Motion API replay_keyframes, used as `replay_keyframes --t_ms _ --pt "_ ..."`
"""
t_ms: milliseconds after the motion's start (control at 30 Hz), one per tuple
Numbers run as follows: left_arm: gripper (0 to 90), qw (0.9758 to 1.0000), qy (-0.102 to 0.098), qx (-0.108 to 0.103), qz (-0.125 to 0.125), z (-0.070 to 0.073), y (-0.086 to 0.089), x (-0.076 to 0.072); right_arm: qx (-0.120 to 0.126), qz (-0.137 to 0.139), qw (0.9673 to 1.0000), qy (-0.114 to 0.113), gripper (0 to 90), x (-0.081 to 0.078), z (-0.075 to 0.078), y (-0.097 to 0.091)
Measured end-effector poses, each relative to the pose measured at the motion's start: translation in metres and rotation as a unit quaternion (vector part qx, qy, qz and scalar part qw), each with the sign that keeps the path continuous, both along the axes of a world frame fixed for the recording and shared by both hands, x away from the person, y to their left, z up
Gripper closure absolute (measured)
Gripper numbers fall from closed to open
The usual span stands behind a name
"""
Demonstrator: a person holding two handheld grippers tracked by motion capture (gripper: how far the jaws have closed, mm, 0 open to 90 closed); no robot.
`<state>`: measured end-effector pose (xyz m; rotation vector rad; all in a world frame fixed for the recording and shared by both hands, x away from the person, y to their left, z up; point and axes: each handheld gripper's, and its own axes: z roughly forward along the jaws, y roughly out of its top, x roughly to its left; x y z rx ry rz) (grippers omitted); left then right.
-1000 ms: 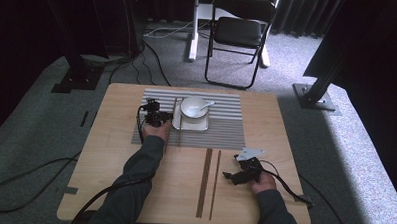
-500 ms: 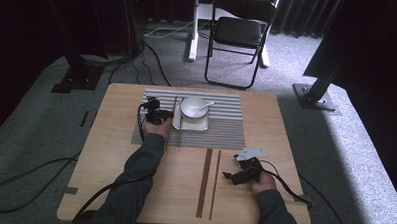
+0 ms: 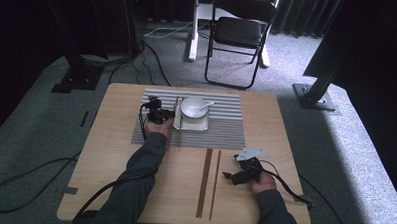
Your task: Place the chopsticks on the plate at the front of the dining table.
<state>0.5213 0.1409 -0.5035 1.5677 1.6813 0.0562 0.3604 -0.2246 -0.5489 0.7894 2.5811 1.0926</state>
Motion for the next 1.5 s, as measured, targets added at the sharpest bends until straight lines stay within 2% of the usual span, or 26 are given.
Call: replay_keyframes --t_ms 367,900,1500 --pt "84.3 1.0 0.002 -0.003 -0.003 -0.001 -0.004 0.003 0.0 0.0 1.0 0.0 11.3 0.0 0.0 0.0" --pt "84.2 0.9998 0.015 -0.011 -0.004 -0.011 -0.009 0.01 0.0 0.0 1.0 0.0 11.3 0.0 0.0 0.0" --pt "84.2 0.9994 0.028 -0.019 0.006 -0.017 -0.011 0.018 0.0 0.0 1.0 0.0 11.3 0.0 0.0 0.0"
